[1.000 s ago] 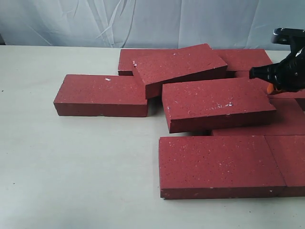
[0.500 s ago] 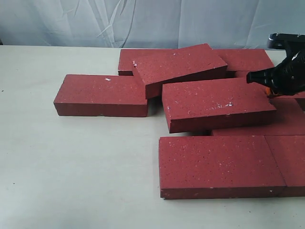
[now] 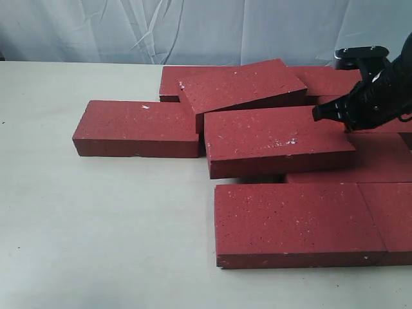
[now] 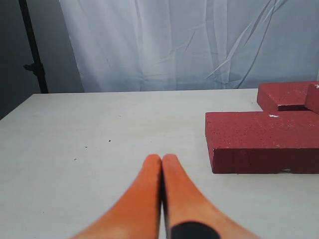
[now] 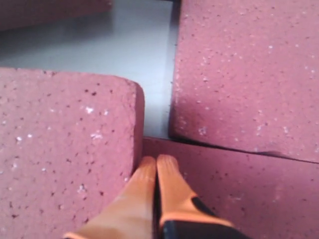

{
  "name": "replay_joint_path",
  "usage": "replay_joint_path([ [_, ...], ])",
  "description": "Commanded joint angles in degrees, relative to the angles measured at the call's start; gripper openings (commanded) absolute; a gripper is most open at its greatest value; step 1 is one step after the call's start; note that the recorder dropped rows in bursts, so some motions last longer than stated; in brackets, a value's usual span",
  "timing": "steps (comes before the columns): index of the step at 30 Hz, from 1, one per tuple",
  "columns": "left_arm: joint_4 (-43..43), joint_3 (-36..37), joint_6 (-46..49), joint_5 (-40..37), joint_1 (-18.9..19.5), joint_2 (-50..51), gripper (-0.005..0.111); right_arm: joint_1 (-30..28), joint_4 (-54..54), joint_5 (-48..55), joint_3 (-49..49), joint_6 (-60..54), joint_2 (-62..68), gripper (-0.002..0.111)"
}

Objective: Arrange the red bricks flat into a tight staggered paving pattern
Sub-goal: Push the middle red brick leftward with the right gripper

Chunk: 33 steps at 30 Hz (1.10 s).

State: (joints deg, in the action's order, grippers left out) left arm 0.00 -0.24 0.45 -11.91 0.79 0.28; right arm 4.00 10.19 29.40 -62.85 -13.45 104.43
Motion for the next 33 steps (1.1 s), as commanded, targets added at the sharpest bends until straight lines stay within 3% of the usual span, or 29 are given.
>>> replay_joint_path([
  [1, 0.0, 0.2, -0.1, 0.3, 0.2, -0.3, 0.0, 2.3, 0.0, 0.7, -0.4, -1.4, -0.1, -0.001],
  [7, 0.0, 0.2, -0.1, 0.3, 0.2, -0.3, 0.0, 4.8, 0.3, 0.8, -0.4, -1.5, -0.1, -0.001],
  [25, 0.0, 0.2, -0.1, 0.3, 0.2, -0.3, 0.0, 5.0, 4.4, 2.0, -0.4, -1.5, -0.1, -0.001],
  [33, 0.0, 0.2, -0.1, 0.3, 0.2, -0.3, 0.0, 10.9, 4.7, 0.8, -0.4, -2.3, 0.1, -0.001],
])
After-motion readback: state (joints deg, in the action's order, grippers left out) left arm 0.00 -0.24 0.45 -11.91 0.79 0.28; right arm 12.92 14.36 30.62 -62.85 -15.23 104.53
